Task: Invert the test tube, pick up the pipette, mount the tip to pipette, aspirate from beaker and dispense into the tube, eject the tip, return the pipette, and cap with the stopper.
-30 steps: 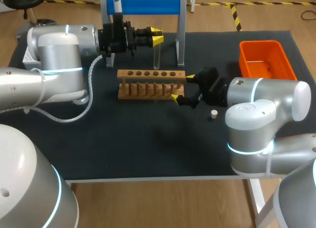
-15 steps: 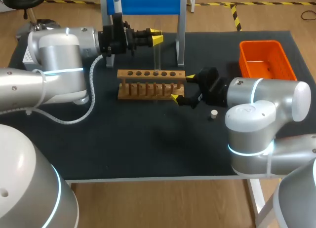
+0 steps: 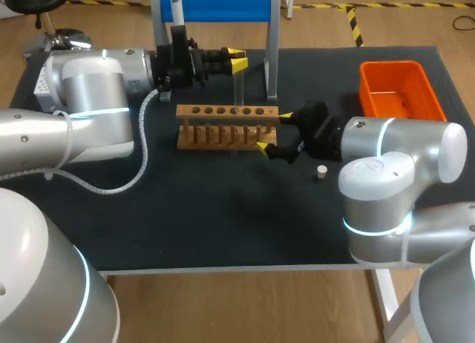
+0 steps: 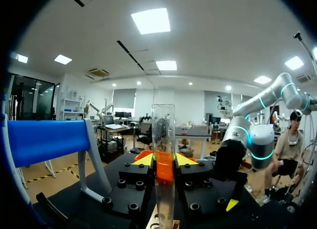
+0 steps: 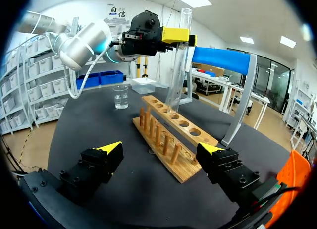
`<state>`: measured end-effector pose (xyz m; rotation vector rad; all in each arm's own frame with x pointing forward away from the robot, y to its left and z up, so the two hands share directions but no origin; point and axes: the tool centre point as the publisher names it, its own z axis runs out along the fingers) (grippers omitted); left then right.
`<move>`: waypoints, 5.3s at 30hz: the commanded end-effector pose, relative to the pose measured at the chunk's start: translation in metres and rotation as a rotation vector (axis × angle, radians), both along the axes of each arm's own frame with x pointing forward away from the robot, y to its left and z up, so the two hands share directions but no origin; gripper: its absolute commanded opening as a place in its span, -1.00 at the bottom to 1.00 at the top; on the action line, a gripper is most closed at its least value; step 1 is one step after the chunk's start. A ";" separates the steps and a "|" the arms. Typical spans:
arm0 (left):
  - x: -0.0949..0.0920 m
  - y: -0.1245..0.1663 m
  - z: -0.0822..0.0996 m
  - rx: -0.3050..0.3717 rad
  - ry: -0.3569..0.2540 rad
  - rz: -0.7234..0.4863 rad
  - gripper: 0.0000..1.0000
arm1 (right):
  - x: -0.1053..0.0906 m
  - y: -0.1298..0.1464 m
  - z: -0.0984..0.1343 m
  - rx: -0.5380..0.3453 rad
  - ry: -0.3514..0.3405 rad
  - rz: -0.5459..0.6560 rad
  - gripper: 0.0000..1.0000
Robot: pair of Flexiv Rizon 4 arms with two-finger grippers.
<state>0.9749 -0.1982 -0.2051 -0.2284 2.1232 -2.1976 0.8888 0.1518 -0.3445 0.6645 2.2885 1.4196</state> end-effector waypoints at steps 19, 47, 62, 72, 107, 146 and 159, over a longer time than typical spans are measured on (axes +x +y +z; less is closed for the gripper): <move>0.002 0.000 -0.014 0.037 -0.038 -0.009 -1.00 | 0.000 -0.001 0.000 0.001 0.001 0.002 1.00; 0.005 0.001 -0.015 0.028 -0.078 -0.007 -1.00 | 0.000 -0.001 0.000 0.001 0.001 0.002 1.00; 0.006 0.000 -0.022 0.039 -0.084 -0.006 -1.00 | 0.000 -0.001 0.000 0.001 0.001 0.002 1.00; 0.006 0.002 -0.026 0.030 -0.115 0.008 -1.00 | 0.000 -0.001 0.000 0.001 0.001 0.002 1.00; 0.005 0.007 -0.042 0.129 -0.113 0.027 -1.00 | 0.000 -0.001 0.000 0.001 0.001 0.002 1.00; 0.010 0.009 -0.064 0.092 -0.072 0.040 -1.00 | 0.000 -0.001 0.000 0.001 0.001 0.002 1.00; 0.012 0.008 -0.071 0.094 -0.061 0.042 -1.00 | 0.000 -0.001 0.000 0.001 0.001 0.002 1.00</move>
